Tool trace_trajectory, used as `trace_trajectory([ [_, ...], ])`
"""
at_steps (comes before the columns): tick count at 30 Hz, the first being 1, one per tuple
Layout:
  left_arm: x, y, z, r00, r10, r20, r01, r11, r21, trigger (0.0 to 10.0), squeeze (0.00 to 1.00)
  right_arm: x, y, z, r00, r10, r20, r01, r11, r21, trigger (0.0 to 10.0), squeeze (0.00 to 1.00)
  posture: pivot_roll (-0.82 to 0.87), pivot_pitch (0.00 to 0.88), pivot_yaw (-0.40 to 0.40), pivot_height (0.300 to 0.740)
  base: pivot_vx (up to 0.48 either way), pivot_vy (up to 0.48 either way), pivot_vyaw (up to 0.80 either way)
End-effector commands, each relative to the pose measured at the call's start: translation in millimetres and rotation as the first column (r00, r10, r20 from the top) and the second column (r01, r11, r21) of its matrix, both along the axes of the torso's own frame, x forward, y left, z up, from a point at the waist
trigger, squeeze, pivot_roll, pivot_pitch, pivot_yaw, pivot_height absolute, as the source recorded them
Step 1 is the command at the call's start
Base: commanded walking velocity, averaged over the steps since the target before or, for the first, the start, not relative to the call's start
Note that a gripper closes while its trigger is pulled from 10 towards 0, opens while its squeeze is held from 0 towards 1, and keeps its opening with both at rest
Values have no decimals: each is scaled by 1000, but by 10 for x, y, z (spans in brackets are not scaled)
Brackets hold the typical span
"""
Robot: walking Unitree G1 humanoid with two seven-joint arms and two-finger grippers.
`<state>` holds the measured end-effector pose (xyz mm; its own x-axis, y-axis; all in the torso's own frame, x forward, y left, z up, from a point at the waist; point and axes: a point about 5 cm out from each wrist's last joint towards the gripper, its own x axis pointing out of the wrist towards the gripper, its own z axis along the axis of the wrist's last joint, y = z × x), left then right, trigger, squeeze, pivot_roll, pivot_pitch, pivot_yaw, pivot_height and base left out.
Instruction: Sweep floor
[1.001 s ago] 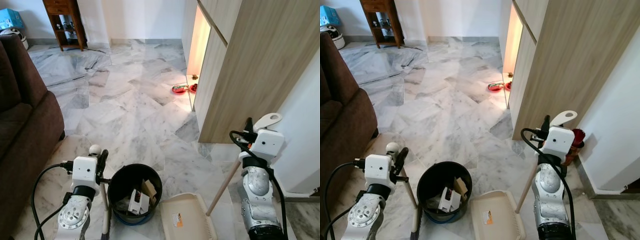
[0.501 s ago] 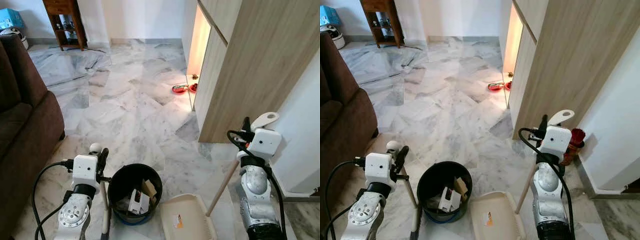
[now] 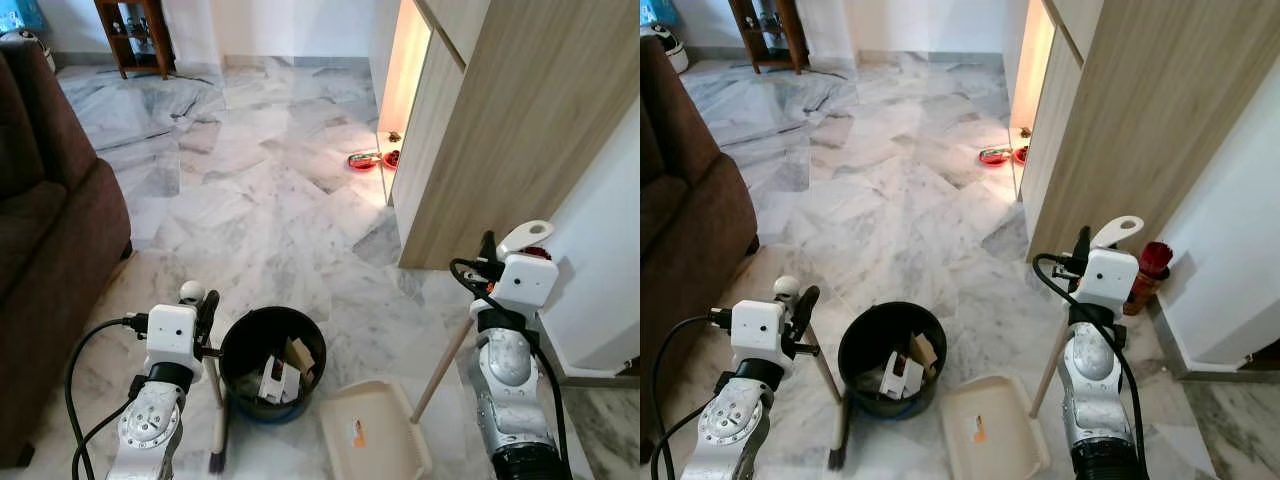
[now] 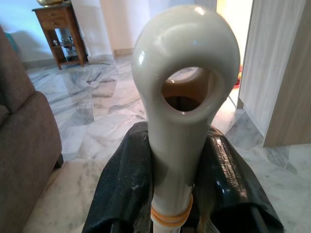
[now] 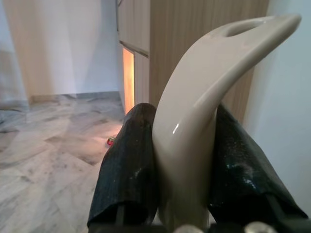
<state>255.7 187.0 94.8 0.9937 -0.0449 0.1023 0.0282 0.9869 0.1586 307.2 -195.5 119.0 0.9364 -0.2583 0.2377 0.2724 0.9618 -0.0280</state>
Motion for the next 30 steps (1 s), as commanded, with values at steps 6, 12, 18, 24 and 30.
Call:
trace_trajectory([
  [6,16,-13,63,999,-10,33,10,1000,-1,10000,0,25,-33,90,999,-4,37,4,1000,-1,10000,0,-31,42,-3,740,-301,0,0],
  [12,16,-23,58,999,-11,33,11,1000,-2,10000,0,33,-1,84,999,8,36,-8,1000,5,10000,0,-31,37,-6,740,-301,0,0],
  [18,16,-33,53,999,-12,33,13,1000,-6,10000,0,39,10,92,999,20,39,-20,1000,9,10000,0,-33,29,-9,740,-304,0,0],
  [24,50,-58,38,999,-8,36,8,1000,-9,10000,0,36,-18,70,999,20,30,-21,1000,12,10000,0,-40,2,-13,740,-86,0,0],
  [30,77,-76,34,999,-17,40,17,1000,-13,10000,0,35,-32,63,999,20,25,-20,1000,19,10000,0,-47,0,-11,740,0,0,-221],
])
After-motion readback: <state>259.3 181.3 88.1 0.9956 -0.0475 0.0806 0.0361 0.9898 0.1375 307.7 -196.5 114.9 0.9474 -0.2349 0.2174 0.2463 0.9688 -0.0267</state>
